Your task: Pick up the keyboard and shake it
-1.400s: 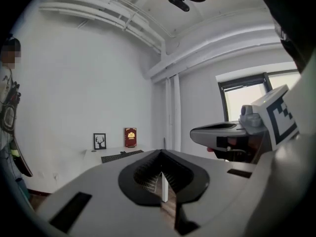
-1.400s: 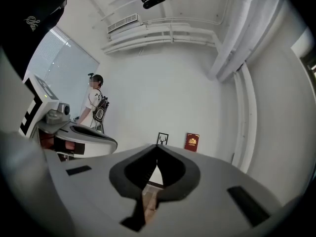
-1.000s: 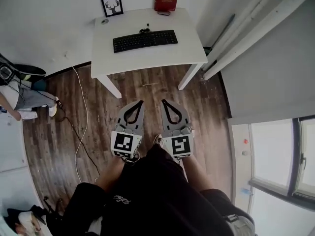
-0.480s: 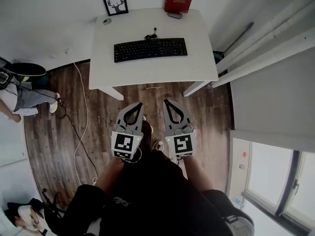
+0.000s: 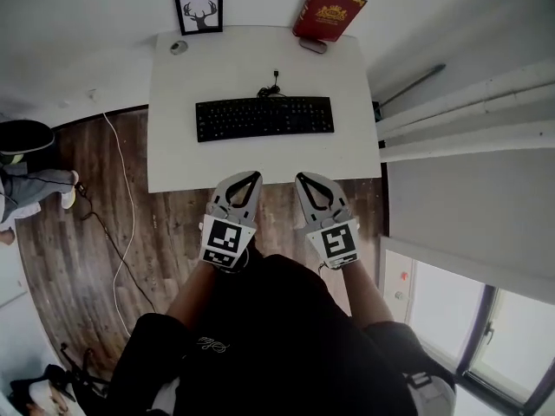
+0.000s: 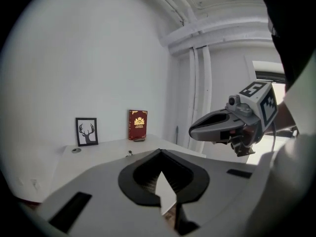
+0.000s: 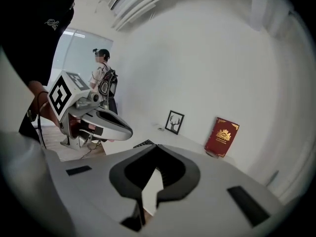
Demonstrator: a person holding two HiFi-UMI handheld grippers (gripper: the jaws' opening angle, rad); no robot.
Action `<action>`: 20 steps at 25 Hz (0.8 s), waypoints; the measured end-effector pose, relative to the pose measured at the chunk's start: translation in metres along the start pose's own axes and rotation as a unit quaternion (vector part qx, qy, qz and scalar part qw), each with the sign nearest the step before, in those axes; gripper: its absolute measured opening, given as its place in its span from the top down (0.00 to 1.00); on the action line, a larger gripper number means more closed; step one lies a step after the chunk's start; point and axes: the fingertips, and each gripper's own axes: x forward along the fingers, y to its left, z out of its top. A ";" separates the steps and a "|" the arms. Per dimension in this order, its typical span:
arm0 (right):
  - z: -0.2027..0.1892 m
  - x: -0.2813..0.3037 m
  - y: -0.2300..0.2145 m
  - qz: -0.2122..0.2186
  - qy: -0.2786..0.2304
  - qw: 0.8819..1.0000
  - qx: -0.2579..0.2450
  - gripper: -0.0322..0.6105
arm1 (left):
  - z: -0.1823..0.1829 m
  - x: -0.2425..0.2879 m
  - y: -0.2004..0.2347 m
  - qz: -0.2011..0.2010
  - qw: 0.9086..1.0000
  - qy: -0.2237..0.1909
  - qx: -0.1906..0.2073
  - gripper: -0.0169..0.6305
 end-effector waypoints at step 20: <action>-0.034 0.139 -0.044 0.139 0.092 0.985 -0.031 0.92 | -0.042 0.070 0.095 -0.025 0.991 0.131 0.021 0.98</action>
